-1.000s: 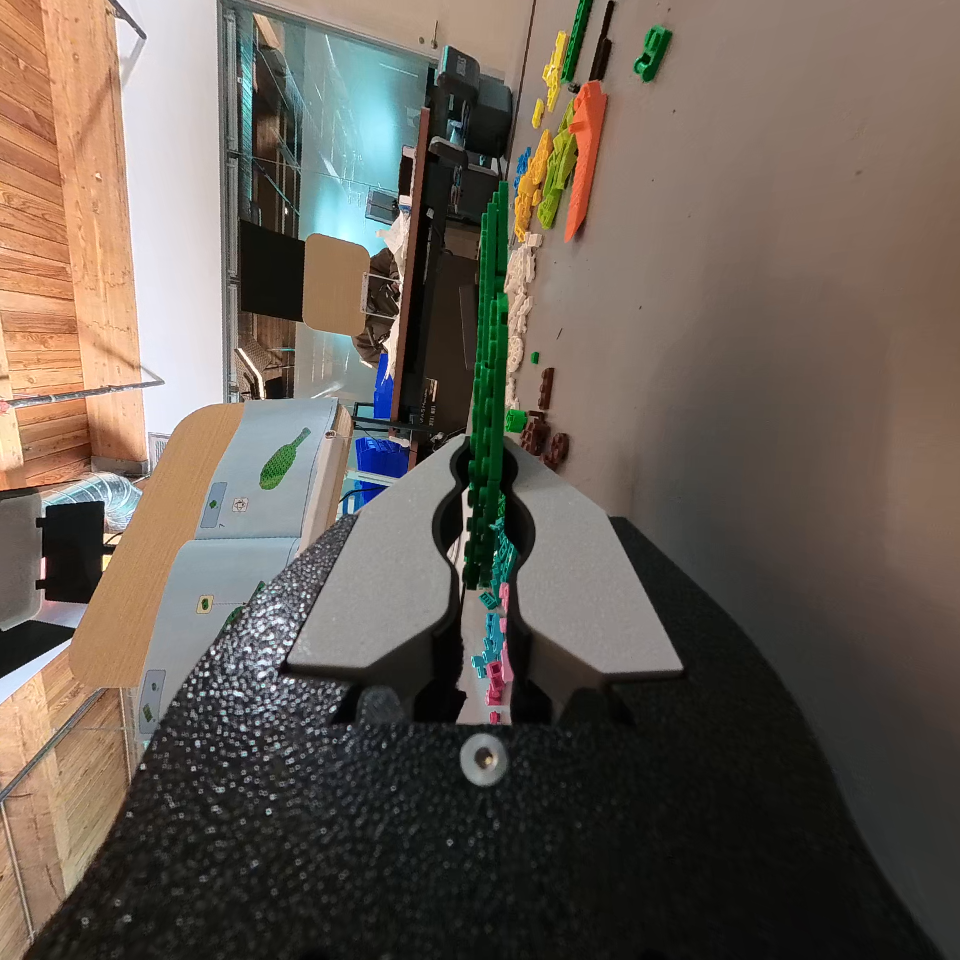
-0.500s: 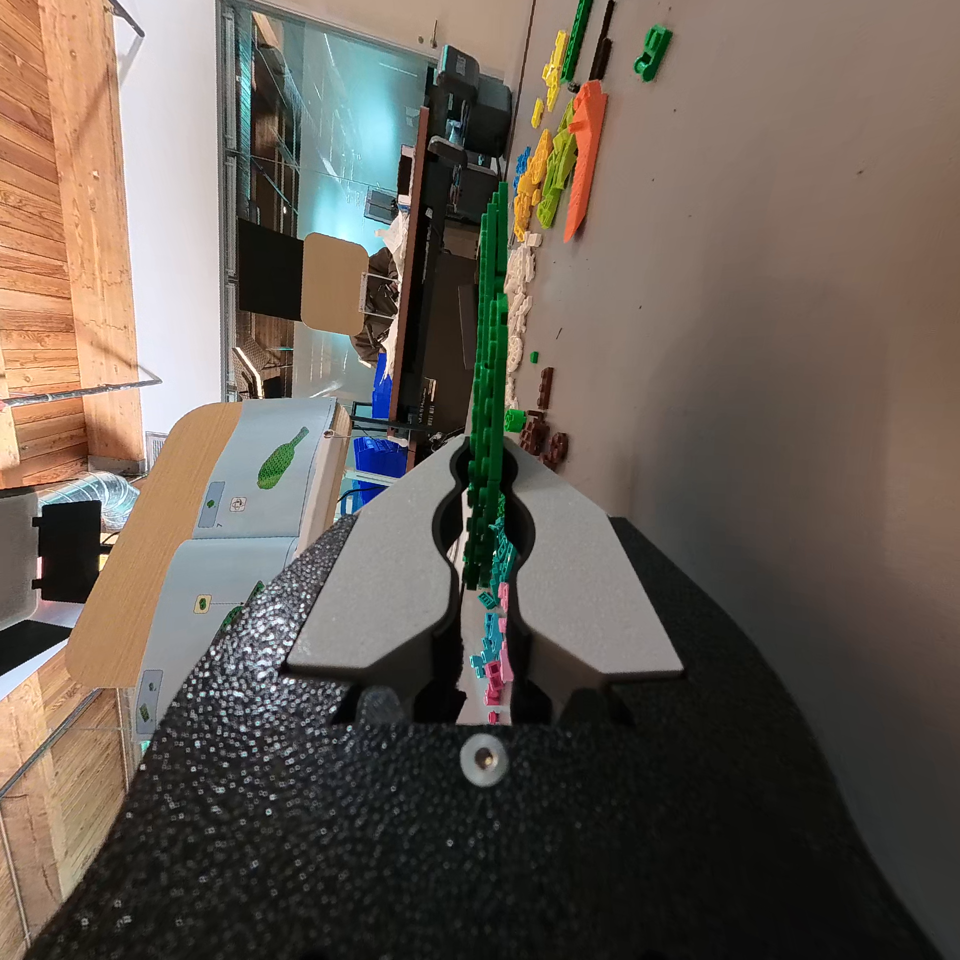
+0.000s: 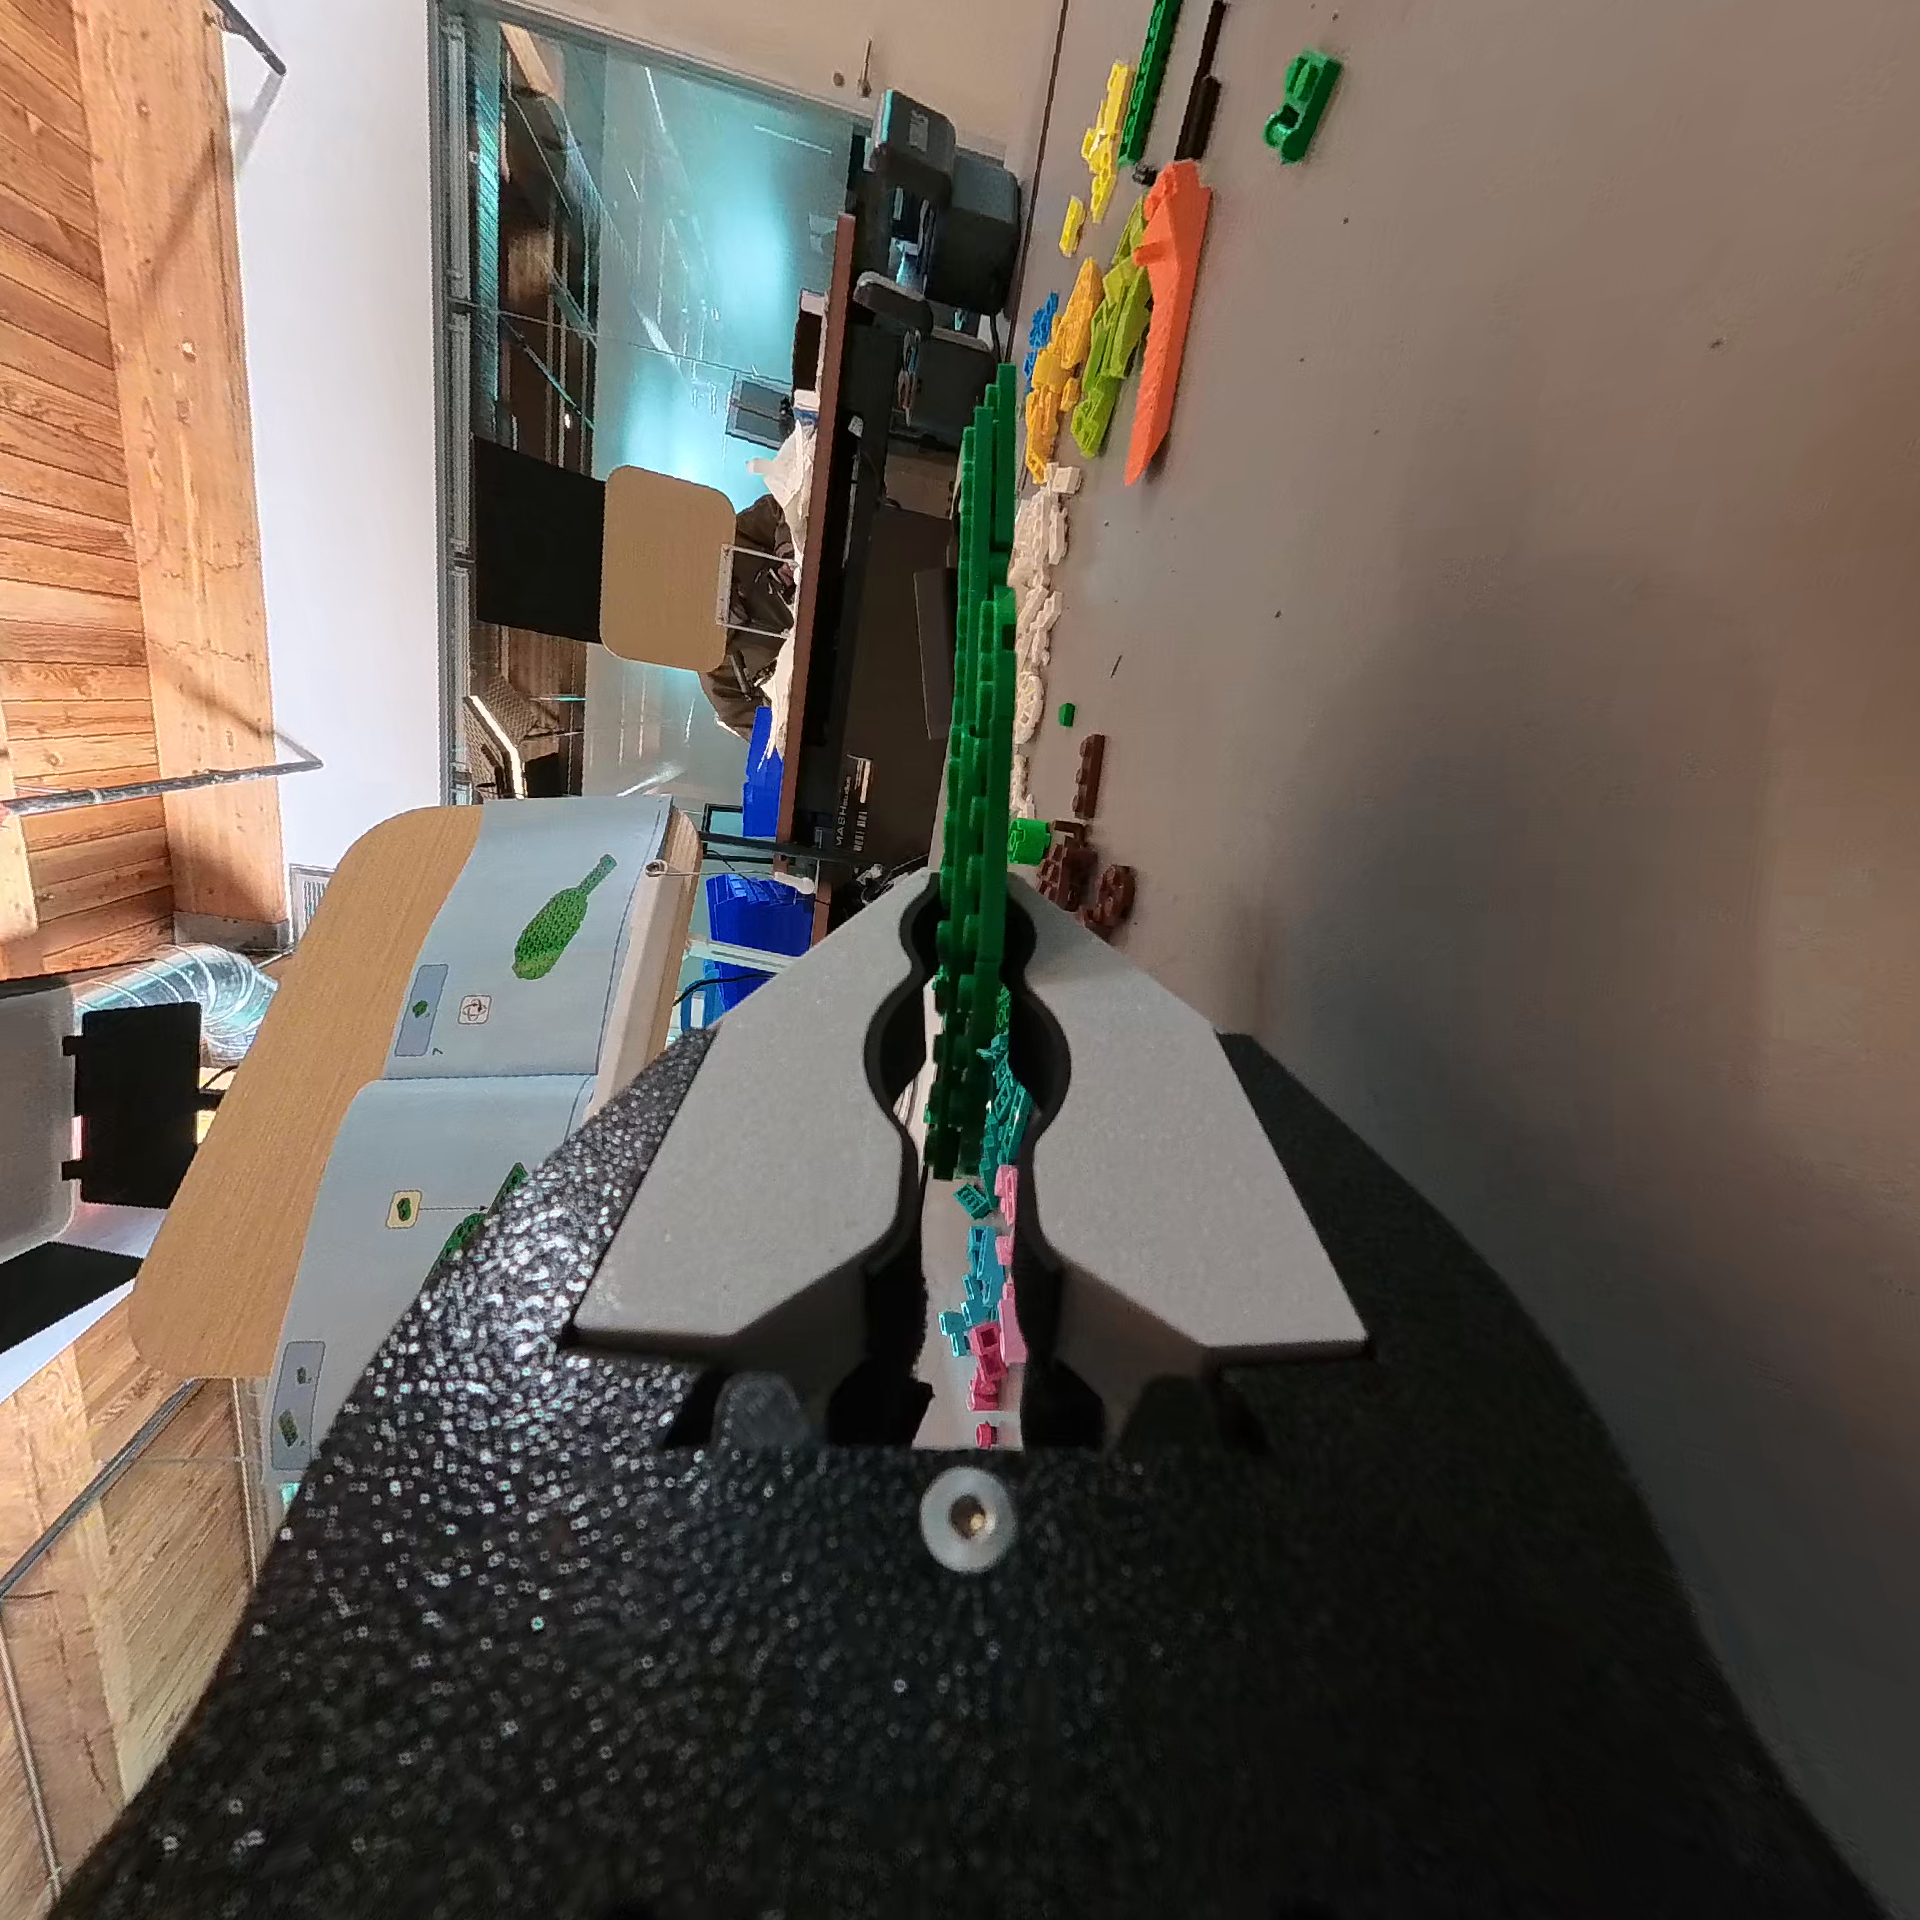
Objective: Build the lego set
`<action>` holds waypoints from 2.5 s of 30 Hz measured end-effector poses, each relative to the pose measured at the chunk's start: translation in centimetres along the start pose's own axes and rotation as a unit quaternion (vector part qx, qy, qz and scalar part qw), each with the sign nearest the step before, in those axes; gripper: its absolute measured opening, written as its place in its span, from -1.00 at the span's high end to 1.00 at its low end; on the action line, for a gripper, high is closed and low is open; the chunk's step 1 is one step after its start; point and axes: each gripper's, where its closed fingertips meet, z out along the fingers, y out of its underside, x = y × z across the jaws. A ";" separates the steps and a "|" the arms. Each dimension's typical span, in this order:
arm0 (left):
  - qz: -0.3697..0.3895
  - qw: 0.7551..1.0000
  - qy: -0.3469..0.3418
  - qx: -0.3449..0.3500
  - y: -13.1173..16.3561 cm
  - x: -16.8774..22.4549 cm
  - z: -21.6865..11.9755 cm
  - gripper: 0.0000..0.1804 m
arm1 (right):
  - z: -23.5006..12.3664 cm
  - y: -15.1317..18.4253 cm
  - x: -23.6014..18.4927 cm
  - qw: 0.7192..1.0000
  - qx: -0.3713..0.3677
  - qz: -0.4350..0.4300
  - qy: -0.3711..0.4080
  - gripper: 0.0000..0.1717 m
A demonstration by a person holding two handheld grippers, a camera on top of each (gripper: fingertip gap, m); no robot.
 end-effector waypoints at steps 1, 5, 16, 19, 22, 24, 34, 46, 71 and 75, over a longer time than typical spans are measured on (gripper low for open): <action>0.000 1.000 0.000 0.000 0.0 0.0 0.0 0.93 | 0.0 0.2 0.2 1.000 -0.003 0.009 0.002 0.97; 0.000 1.000 0.000 0.001 0.0 0.0 0.0 0.94 | 0.1 1.2 1.5 0.997 -0.013 0.071 0.009 0.97; 0.001 1.000 0.001 0.002 -0.1 0.0 0.0 0.93 | -1.3 2.6 -3.4 0.941 -0.086 0.201 -0.258 0.92; 0.002 1.000 0.001 0.005 -0.2 0.0 0.0 0.94 | -2.4 3.4 -4.7 0.914 -0.114 0.222 -0.321 0.90; 0.002 1.000 0.000 0.004 -0.2 0.0 0.0 0.94 | -4.9 2.8 -7.2 0.859 -0.125 0.245 -0.432 0.85; 0.002 1.000 -0.001 0.004 -0.2 0.0 0.0 0.94 | -6.4 1.3 -8.0 0.837 -0.094 0.240 -0.483 0.81; 0.005 1.000 0.001 0.004 -0.3 0.1 0.0 0.94 | -3.8 -0.7 -1.6 0.927 0.017 0.203 -0.314 0.71; 0.003 1.000 0.001 0.006 -0.3 0.1 0.1 0.94 | -9.8 13.0 21.1 0.893 0.033 0.365 0.260 0.85; 0.045 0.998 0.032 0.034 -1.5 1.7 0.0 0.93 | -8.6 16.5 18.9 0.932 -0.044 0.246 0.261 0.96; 0.042 0.998 0.032 0.035 -1.5 1.7 -0.1 0.94 | -8.0 15.4 18.2 0.945 -0.035 0.218 0.243 0.96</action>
